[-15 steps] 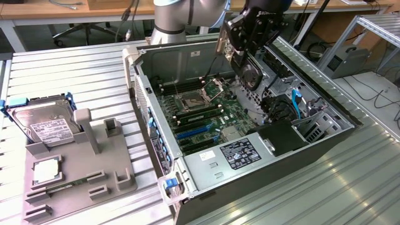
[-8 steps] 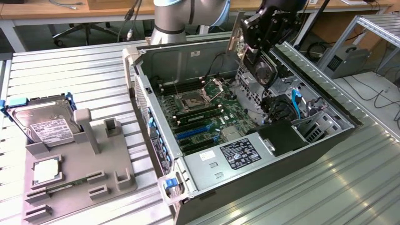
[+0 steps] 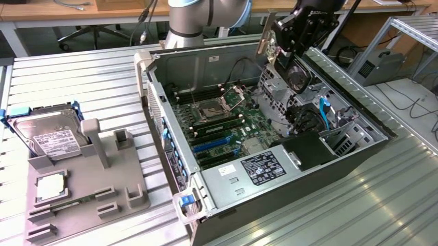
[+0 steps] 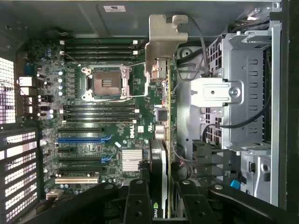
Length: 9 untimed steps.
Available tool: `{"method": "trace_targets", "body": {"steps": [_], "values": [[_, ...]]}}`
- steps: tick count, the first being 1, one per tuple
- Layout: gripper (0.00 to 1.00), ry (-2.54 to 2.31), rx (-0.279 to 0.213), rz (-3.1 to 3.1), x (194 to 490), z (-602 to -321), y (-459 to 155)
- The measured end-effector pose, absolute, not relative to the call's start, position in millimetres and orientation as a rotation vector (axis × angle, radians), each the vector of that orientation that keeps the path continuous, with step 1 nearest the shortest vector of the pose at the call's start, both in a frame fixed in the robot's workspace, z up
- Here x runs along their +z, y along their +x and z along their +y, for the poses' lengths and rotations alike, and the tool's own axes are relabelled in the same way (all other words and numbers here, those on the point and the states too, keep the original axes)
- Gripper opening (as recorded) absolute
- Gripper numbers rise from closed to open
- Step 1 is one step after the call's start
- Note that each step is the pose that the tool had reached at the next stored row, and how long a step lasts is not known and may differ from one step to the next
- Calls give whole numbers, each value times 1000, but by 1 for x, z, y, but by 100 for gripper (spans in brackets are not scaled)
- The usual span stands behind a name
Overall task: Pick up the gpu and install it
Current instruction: 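Pick up the gpu and move the gpu toward the slot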
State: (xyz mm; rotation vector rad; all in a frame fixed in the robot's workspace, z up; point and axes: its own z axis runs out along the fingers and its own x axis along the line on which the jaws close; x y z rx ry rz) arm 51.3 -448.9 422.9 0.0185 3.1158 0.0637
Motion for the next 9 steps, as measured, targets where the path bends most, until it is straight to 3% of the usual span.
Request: {"method": "trace_targets", "body": {"steps": [9], "values": [[27,18,64,3116,423,-449,55]]}}
